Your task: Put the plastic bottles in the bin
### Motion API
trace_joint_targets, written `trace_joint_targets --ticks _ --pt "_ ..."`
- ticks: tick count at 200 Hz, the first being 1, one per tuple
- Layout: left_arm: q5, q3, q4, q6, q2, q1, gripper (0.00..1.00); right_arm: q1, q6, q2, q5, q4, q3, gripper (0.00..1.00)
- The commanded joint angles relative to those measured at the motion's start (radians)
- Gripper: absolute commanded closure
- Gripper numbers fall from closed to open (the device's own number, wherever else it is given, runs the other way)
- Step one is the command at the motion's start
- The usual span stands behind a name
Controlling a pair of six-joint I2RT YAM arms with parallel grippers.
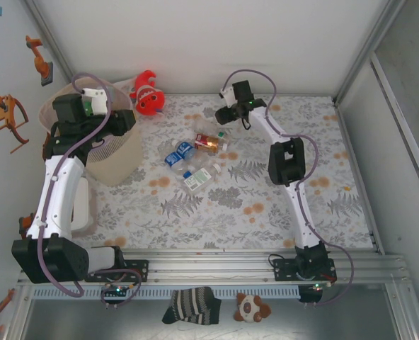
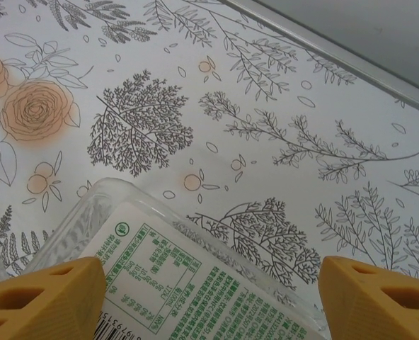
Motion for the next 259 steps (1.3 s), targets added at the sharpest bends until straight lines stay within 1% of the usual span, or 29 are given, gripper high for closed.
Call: trace_joint_targets --ticks 1,71,124,142,152,167,180,194,208,227,233,249,259 --pt "0.002 -0.028 -0.096 -0.029 -0.018 -0.008 0.60 -0.016 0.025 -0.071 0.053 -0.078 -0.087 0.22" --pt "-0.027 0.017 -0.101 -0.019 -0.070 -0.006 0.55 -0.019 0.096 -0.267 0.119 -0.133 -0.318 0.27" --pt "-0.025 0.030 -0.087 -0.027 -0.104 -0.006 0.54 -0.023 0.157 -0.436 0.136 -0.133 -0.574 0.27" --pt "-0.022 0.029 -0.075 -0.038 -0.109 -0.006 0.54 -0.024 0.180 -0.484 0.143 -0.127 -0.630 0.27" --pt "-0.019 0.029 -0.068 -0.043 -0.110 -0.006 0.54 -0.026 0.219 -0.502 0.159 -0.125 -0.640 0.27" --pt "-0.015 0.025 -0.052 -0.056 -0.111 -0.008 0.54 -0.035 0.325 -0.513 0.184 -0.118 -0.629 0.27" --pt "-0.010 0.020 -0.038 -0.066 -0.110 -0.008 0.54 -0.047 0.450 -0.523 0.185 -0.083 -0.631 0.27" --pt "-0.006 0.016 -0.031 -0.074 -0.110 -0.008 0.54 -0.059 0.635 -0.537 0.192 -0.018 -0.650 0.27" --pt "-0.002 0.011 -0.027 -0.079 -0.111 -0.008 0.54 -0.074 0.850 -0.525 0.233 -0.011 -0.631 0.27" --pt "-0.003 0.004 -0.023 -0.083 -0.121 -0.008 0.54 -0.109 1.129 -0.486 0.214 -0.041 -0.592 0.30" --pt "-0.003 0.003 -0.022 -0.083 -0.124 -0.008 0.54 -0.122 1.207 -0.477 0.191 -0.039 -0.589 0.31" --pt "-0.005 0.001 -0.022 -0.083 -0.130 -0.008 0.53 -0.148 1.361 -0.442 0.153 -0.024 -0.575 0.31" --pt "-0.006 0.000 -0.022 -0.082 -0.132 -0.008 0.53 -0.156 1.415 -0.415 0.147 -0.026 -0.546 0.31"
